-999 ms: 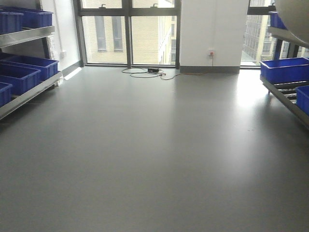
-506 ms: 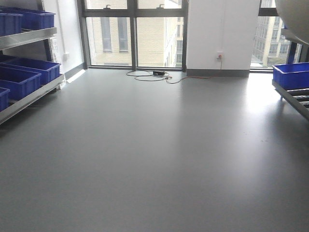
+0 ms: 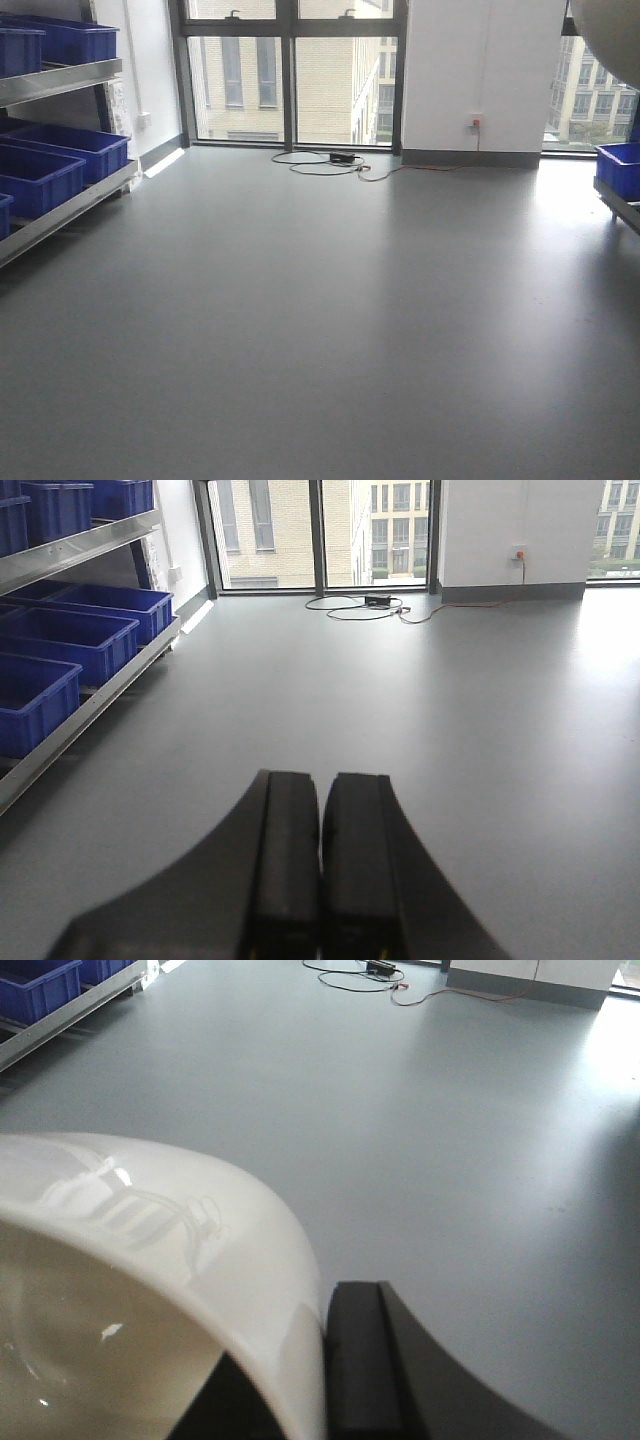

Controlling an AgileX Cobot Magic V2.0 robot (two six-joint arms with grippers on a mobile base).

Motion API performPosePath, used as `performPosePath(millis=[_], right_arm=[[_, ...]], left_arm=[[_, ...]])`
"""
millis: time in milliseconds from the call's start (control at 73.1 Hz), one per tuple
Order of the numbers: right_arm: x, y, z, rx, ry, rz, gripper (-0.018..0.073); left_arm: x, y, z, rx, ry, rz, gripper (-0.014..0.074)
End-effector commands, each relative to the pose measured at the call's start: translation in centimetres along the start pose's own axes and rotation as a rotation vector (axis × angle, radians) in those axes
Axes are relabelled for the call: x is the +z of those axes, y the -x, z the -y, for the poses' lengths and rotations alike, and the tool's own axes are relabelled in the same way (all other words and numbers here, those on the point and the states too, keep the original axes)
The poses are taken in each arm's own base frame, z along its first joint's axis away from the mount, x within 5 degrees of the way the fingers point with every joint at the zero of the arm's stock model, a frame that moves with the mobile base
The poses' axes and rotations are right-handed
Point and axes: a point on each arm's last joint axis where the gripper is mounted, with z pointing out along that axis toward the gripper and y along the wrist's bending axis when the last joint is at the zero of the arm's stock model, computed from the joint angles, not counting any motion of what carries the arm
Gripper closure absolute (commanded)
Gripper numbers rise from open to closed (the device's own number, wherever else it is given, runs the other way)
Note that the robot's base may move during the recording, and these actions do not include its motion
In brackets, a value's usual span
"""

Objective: Move white bin to right shelf second layer
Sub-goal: 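Drive the base forward across the open floor toward the windows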

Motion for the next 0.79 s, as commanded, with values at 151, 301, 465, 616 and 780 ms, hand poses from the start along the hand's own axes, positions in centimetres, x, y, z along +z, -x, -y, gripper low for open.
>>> performPosePath(millis=[151,301,465,616,780], right_arm=[[-0.54,1.89,0.03,-0.006,0.000,0.132,0.0504],[-0.54,1.89,0.03,-0.006,0.000,0.132,0.0504],[-0.54,1.89,0.03,-0.006,0.000,0.132,0.0504],[-0.54,1.89,0.03,-0.006,0.000,0.132,0.0504],[-0.54,1.89,0.03,-0.006,0.000,0.132,0.0504]], left_arm=[[0.10,-0.38,0.05,-0.003,-0.003,0.063,0.0512],[0.10,-0.38,0.05,-0.003,-0.003,0.063,0.0512],[0.10,-0.38,0.05,-0.003,-0.003,0.063,0.0512],[0.10,-0.38,0.05,-0.003,-0.003,0.063,0.0512],[0.10,-0.38,0.05,-0.003,-0.003,0.063,0.0512]])
